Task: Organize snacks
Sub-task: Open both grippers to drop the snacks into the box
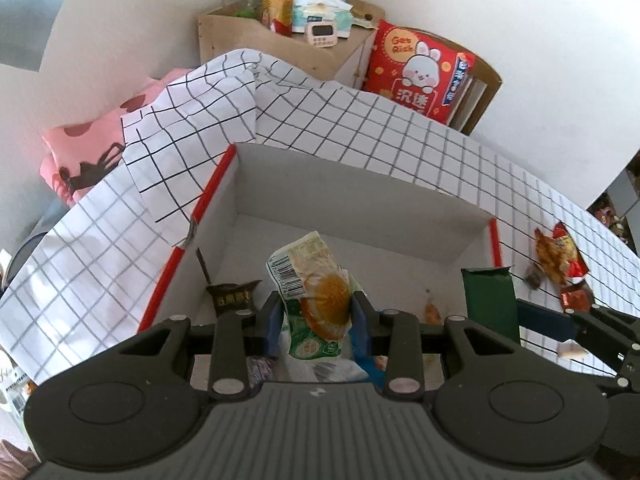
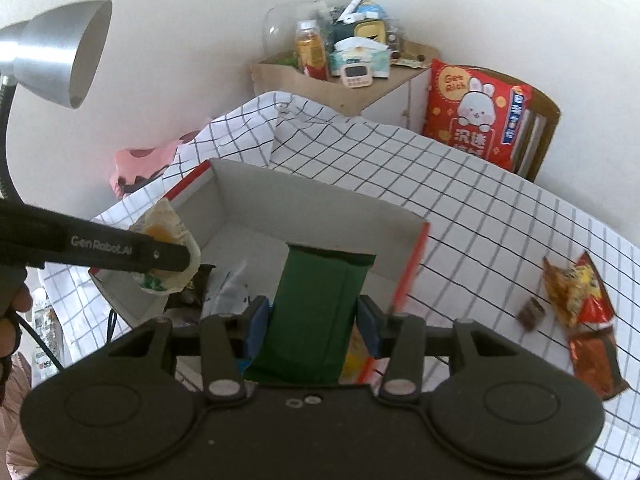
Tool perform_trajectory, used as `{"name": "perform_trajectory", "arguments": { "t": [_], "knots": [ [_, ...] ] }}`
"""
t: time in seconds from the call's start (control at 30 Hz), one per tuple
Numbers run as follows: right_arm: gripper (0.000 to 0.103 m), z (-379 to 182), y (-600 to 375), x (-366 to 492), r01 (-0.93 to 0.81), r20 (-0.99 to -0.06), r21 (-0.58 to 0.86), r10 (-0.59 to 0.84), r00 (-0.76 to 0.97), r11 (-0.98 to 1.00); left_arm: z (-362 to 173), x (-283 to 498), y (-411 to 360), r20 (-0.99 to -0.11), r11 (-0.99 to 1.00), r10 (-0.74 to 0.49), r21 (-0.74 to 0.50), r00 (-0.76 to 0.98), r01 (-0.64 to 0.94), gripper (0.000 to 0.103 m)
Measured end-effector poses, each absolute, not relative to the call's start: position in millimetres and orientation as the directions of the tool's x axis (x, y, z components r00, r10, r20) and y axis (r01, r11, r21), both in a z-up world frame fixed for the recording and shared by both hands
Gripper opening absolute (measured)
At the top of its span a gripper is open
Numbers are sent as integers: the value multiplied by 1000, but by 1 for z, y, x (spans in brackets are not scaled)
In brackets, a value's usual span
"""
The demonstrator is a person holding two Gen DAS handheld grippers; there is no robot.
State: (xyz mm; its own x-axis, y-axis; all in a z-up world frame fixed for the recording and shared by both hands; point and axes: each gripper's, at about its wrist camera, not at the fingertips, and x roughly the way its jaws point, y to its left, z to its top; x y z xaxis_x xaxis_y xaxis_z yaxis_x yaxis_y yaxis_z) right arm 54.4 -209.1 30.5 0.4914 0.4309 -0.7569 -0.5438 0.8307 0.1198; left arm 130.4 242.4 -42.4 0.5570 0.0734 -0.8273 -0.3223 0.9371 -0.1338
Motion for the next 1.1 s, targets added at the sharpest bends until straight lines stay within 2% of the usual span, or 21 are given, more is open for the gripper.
{"name": "perform_trajectory", "arguments": {
  "t": [0.63,0.8,0.93,0.97,1.03,1.07,1.1],
  "knots": [
    [46,-32,-166,89,-566,-850,103,368,377,818,-94,179,268,-897,936,80,-83,435,-343,36],
    [46,-36,-163,87,-574,-856,99,364,368,813,-96,180,266,-900,937,83,-76,428,-341,41],
    [47,-35,-165,86,-576,-853,104,370,367,811,-95,178,265,-899,937,84,-76,430,-342,52],
    [48,-34,-166,85,-577,-852,106,373,368,810,-95,177,265,-898,937,87,-73,431,-342,54],
    [56,-30,-169,82,-577,-849,115,382,366,808,-94,174,263,-897,937,86,-75,433,-341,56],
    [65,-29,-171,80,-573,-847,125,388,364,810,-94,173,263,-897,937,88,-73,434,-342,57],
    [67,-27,-172,79,-570,-842,133,396,366,811,-93,171,262,-896,937,90,-72,435,-342,57]
  ]
}}
